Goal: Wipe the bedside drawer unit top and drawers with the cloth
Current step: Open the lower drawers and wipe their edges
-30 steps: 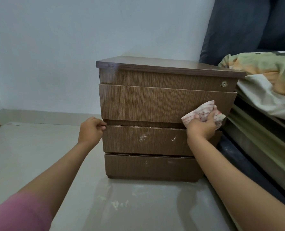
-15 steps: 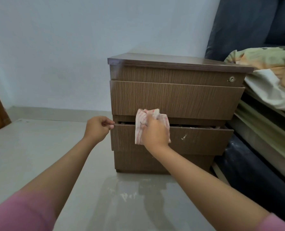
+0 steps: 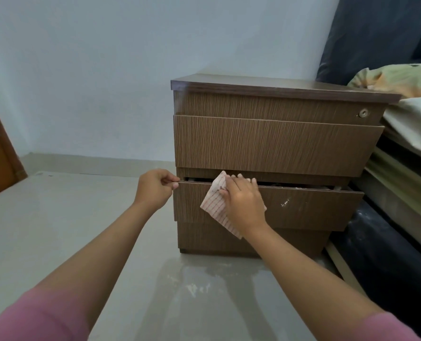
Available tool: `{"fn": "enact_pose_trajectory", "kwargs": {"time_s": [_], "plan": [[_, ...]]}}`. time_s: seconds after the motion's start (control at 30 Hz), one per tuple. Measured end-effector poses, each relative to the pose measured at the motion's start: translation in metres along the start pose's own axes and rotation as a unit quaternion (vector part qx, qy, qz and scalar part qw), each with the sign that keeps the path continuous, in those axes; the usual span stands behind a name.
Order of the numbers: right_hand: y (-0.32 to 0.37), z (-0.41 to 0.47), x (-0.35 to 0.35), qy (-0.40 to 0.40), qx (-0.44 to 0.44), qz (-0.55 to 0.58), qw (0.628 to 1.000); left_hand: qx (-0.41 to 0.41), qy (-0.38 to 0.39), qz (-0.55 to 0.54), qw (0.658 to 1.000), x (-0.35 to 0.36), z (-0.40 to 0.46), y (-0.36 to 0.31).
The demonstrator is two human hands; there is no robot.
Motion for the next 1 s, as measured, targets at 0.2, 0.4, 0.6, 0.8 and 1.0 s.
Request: {"fn": "enact_pose_trajectory", "kwargs": {"time_s": [0.2, 0.4, 0.6, 0.8, 1.0], "plan": [[0.004, 0.001, 0.011, -0.024, 0.022, 0.040, 0.999, 0.007, -0.005, 0.005, 1.000, -0.001, 0.000, 0.000], [0.019, -0.001, 0.008, -0.054, -0.014, 0.054, 0.997, 0.008, -0.006, 0.000, 1.000, -0.001, -0.001, -0.001], [0.016, 0.000, 0.006, -0.066, -0.026, 0.068, 0.995, 0.012, -0.008, 0.001, 1.000, 0.000, 0.000, 0.001], [0.003, -0.006, 0.012, -0.075, 0.015, 0.085, 0.993, 0.017, -0.004, 0.002, 1.000, -0.001, 0.001, 0.001], [-0.019, -0.015, 0.002, -0.121, 0.077, 0.091, 0.985, 0.021, -0.007, -0.002, 1.000, 0.000, 0.000, 0.001]]}}
Point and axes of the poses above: each hand's wrist, its own z-axis towards the middle knuckle, its own x-axis out of the palm, y = z × x, the point moved 6 cm from there along z, towards the middle knuckle, and after that the axes turned 3 degrees about -x, right-handed, at the moved point
